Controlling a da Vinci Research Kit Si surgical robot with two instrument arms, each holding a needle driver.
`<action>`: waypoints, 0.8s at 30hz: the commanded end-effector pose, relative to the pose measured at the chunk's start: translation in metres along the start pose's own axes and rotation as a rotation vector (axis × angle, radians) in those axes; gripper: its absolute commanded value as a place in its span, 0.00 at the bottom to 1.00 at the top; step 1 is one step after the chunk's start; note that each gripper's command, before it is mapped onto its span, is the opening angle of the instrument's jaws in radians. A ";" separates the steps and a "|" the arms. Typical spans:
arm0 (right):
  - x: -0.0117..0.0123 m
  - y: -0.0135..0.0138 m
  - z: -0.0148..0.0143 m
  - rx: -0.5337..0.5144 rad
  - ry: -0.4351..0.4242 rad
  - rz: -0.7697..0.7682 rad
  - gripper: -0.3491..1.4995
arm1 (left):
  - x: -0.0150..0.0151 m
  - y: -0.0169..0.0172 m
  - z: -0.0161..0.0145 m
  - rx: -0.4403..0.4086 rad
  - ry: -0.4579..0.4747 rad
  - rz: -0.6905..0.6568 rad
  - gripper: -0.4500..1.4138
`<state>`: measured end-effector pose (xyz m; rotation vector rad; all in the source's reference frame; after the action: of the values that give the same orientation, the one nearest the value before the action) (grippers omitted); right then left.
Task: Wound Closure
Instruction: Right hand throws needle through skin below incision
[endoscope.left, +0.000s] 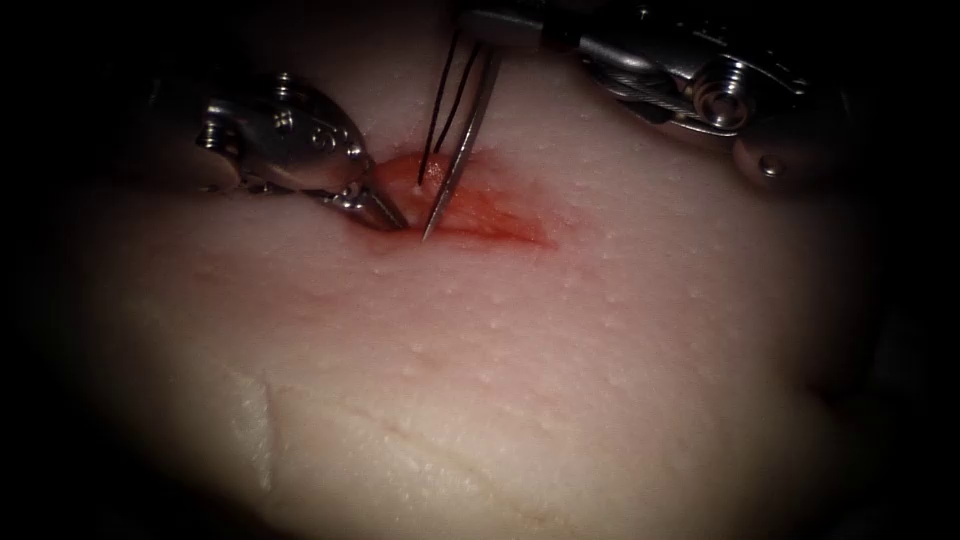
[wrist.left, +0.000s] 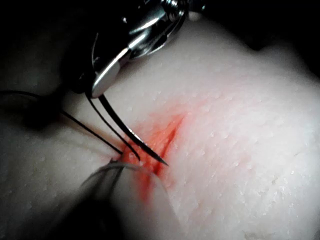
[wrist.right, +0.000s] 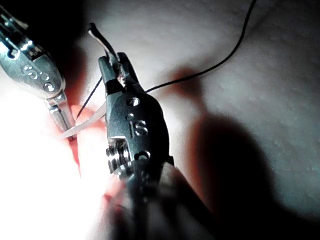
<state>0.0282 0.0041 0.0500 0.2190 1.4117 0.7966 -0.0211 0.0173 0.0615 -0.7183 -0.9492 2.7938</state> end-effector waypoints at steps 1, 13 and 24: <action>-0.0009 -0.0003 0.0009 0.001 0.002 -0.015 0.00 | 0.0000 0.0004 0.0010 -0.004 0.001 0.002 0.11; -0.0017 -0.0005 0.0009 0.002 0.004 -0.141 0.00 | 0.0002 0.0014 0.0011 -0.006 0.001 0.001 0.14; -0.0025 -0.0013 0.0010 0.000 0.006 -0.185 0.00 | 0.0009 0.0019 0.0000 0.003 0.018 -0.001 0.14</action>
<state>0.0291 0.0025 0.0510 0.0823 1.4139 0.6449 -0.0212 0.0168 0.0593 -0.7390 -0.9304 2.7846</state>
